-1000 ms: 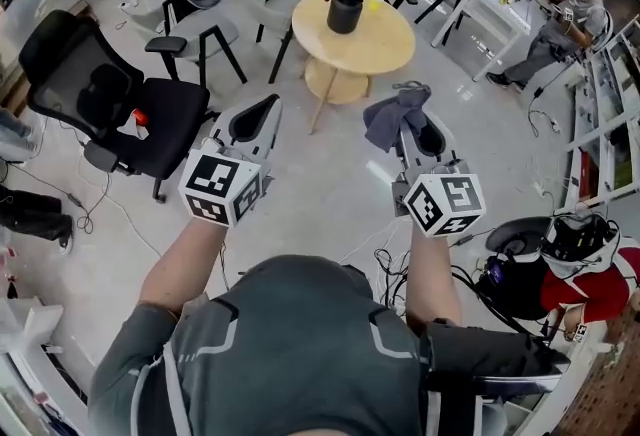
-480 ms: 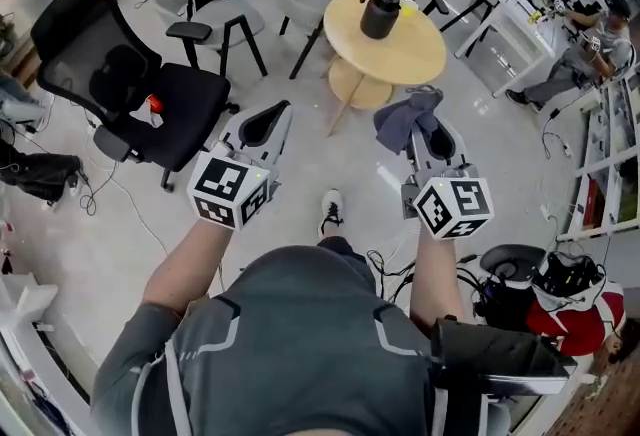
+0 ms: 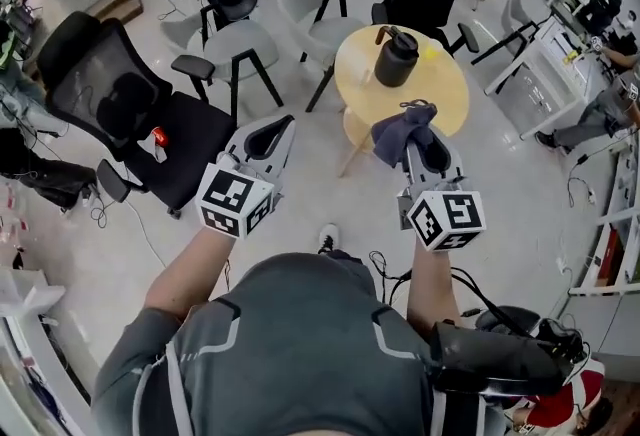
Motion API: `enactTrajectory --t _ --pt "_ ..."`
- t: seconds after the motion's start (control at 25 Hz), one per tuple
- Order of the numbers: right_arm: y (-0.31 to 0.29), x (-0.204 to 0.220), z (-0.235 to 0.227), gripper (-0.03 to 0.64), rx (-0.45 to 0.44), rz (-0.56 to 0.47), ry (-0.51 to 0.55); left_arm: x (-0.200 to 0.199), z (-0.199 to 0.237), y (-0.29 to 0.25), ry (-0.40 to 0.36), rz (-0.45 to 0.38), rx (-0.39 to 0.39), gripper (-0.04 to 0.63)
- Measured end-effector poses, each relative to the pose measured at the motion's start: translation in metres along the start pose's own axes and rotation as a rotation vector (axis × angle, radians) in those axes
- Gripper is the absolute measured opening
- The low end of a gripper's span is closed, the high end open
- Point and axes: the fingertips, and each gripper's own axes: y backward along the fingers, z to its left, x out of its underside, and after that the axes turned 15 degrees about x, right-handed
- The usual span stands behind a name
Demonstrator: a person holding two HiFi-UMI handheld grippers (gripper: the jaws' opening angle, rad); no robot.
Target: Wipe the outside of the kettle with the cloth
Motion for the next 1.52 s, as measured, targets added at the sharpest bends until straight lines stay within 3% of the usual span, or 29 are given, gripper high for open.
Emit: enactTrajectory --t 0.16,0.32,0.68,1.04,1.28,1.52 --pt "-0.042 -0.003 -0.056 0.095 0.006 0.0 0.068 -0.006 0.012 -0.085 -0.003 0.034 0.035 0.009" --pt "-0.083 0.001 -0.103 0.095 0.008 0.0 0.062 -0.006 0.032 -0.15 -0.016 0.054 0.046 0.009" --pt "-0.156 0.011 -0.152 0.095 0.034 0.004 -0.014 -0.007 0.088 -0.232 -0.028 0.087 0.063 0.009" --pt "-0.226 0.03 -0.169 0.095 0.215 0.019 -0.042 0.021 0.158 -0.325 -0.022 0.09 0.259 0.009" --pt "-0.289 0.066 -0.159 0.095 0.367 0.102 -0.03 0.048 0.218 -0.373 0.005 0.113 0.402 0.009" --pt "-0.341 0.095 -0.162 0.095 0.504 0.118 -0.05 0.081 0.262 -0.406 0.023 0.14 0.496 0.009"
